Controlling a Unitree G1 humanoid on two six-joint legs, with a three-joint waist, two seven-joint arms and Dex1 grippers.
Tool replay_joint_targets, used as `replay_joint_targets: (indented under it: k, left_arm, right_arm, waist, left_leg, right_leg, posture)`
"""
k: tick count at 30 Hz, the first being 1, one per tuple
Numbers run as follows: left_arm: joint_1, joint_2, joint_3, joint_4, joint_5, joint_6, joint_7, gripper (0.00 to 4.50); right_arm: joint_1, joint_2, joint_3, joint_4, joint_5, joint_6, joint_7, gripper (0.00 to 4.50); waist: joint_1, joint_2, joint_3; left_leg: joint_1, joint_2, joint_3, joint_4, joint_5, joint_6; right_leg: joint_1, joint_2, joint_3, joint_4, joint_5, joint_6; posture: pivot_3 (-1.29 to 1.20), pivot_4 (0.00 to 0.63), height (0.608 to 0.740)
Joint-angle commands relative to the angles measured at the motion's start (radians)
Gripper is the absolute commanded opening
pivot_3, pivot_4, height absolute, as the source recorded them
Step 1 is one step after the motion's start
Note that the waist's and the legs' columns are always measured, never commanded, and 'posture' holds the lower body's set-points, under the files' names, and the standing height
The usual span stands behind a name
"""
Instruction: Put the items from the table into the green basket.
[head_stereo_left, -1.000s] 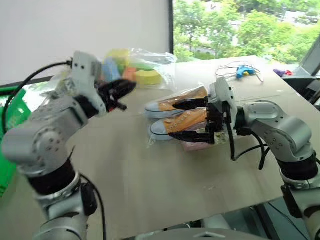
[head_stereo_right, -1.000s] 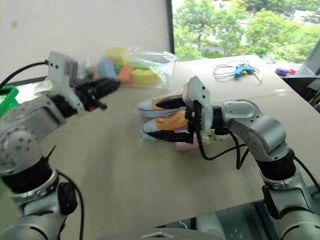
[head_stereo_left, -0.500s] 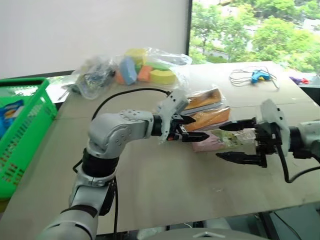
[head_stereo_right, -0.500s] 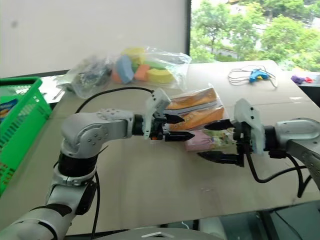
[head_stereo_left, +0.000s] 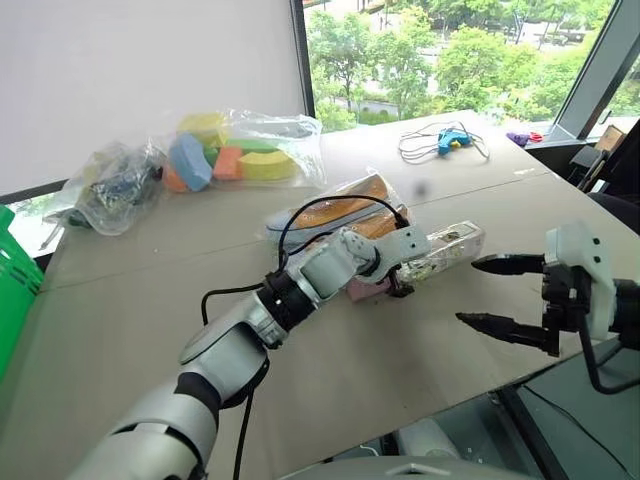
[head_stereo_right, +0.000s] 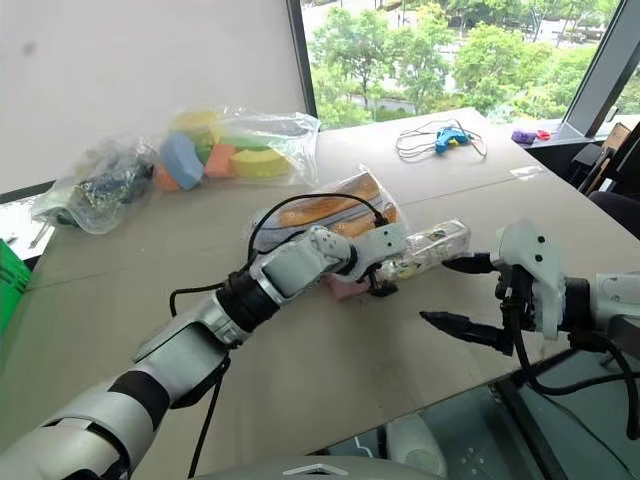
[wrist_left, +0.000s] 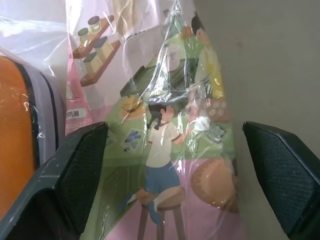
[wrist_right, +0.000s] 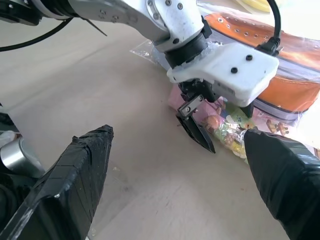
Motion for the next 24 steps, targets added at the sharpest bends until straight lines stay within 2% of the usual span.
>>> replay_joint_targets:
  k: [1,6,7,8,9,12,13,15,17,20,24]
  left_arm:
    - [0.033,-0.004,-0.033,0.079,0.104,-0.051,0.019,4.45]
    - [0.088,-0.014,0.003,0.075,0.137,-0.085,-0.016,4.45]
    - [0.097,-0.018,0.021,0.068,0.135,-0.086,-0.022,3.93]
    - [0.102,-0.019,0.034,0.064,0.140,-0.094,-0.022,3.72]
    - [0.105,-0.016,0.047,0.062,0.147,-0.099,-0.026,3.11]
    - [0.117,-0.010,0.088,0.057,0.157,-0.111,-0.031,1.85]
    - [0.128,-0.005,0.119,0.033,0.145,-0.119,-0.033,1.63]
    - [0.148,0.004,0.179,-0.027,0.115,-0.119,-0.049,0.90]
    - [0.172,-0.002,0.258,-0.104,0.054,-0.059,-0.076,0.38]
    - [0.216,0.001,0.516,-0.351,-0.155,0.151,-0.117,0.38]
    - [0.250,0.021,0.819,-0.579,-0.312,0.379,-0.053,0.38]
  right_arm:
    - [-0.029,-0.004,0.012,0.000,0.000,-0.030,-0.009,4.50]
    - [-0.047,-0.004,0.037,0.007,-0.010,-0.046,-0.016,4.50]
    - [-0.048,-0.006,0.041,0.009,-0.015,-0.050,-0.015,4.50]
    - [-0.050,-0.008,0.045,0.011,-0.018,-0.054,-0.014,4.50]
    - [-0.054,-0.007,0.047,0.014,-0.018,-0.056,-0.015,4.50]
    - [-0.065,-0.007,0.057,0.024,-0.023,-0.065,-0.015,4.50]
    - [-0.069,-0.006,0.062,0.028,-0.027,-0.071,-0.012,4.50]
    - [-0.080,-0.004,0.071,0.035,-0.031,-0.079,-0.009,4.50]
    - [-0.094,-0.002,0.078,0.040,-0.030,-0.084,-0.006,4.50]
    - [-0.184,0.034,0.122,0.057,0.002,-0.096,-0.016,4.50]
    - [-0.350,0.128,0.261,0.089,0.005,-0.096,-0.019,4.50]
  waist:
    - [0.000,-0.001,0.001]
    - [-0.001,0.000,0.000]
    - [-0.001,0.000,0.000]
    - [-0.001,0.000,0.000]
    - [-0.001,0.000,0.000]
    - [0.000,0.000,-0.001]
    - [0.000,0.000,-0.001]
    - [0.000,0.001,-0.001]
    - [-0.002,0.002,-0.001]
    - [-0.012,0.002,0.001]
    - [-0.013,0.000,0.003]
  left_leg:
    - [0.002,0.000,0.001,0.000,0.000,0.000]
    - [0.009,0.001,0.002,-0.001,-0.001,0.001]
    - [0.010,0.001,0.002,-0.002,-0.001,0.001]
    - [0.010,0.002,0.003,-0.002,-0.001,0.001]
    - [0.010,0.002,0.003,-0.002,-0.001,0.001]
    - [0.010,0.002,0.003,-0.002,-0.001,0.001]
    - [0.010,0.002,0.003,-0.002,-0.001,0.001]
    - [0.010,0.002,0.002,-0.003,-0.001,0.002]
    - [0.010,0.003,0.003,-0.003,-0.001,0.002]
    - [0.010,0.004,0.003,-0.004,-0.002,0.003]
    - [-0.003,0.011,0.003,-0.003,-0.002,0.003]
  right_leg:
    - [0.002,0.000,0.001,0.000,0.000,0.000]
    - [0.007,0.001,0.003,-0.001,0.000,0.000]
    - [0.008,0.001,0.003,-0.002,0.000,0.000]
    - [0.008,0.001,0.003,-0.002,0.000,0.000]
    - [0.008,0.002,0.003,-0.002,0.000,0.000]
    - [0.008,0.002,0.003,-0.002,0.000,0.000]
    - [0.008,0.002,0.003,-0.002,0.000,0.000]
    - [0.008,0.002,0.004,-0.003,0.000,0.000]
    - [0.008,0.002,0.004,-0.003,0.000,0.000]
    - [0.007,0.004,0.006,-0.003,0.000,0.001]
    - [-0.007,0.006,0.010,-0.001,0.002,0.004]
  posture:
    - [-0.19,0.000,0.740]
    - [-0.18,0.000,0.740]
    - [-0.18,0.000,0.740]
    - [-0.18,0.000,0.740]
    - [-0.18,0.000,0.740]
    - [-0.18,0.000,0.740]
    - [-0.17,0.000,0.740]
    - [-0.16,0.000,0.740]
    - [-0.16,0.000,0.740]
    - [-0.13,0.000,0.740]
    - [-0.06,0.000,0.740]
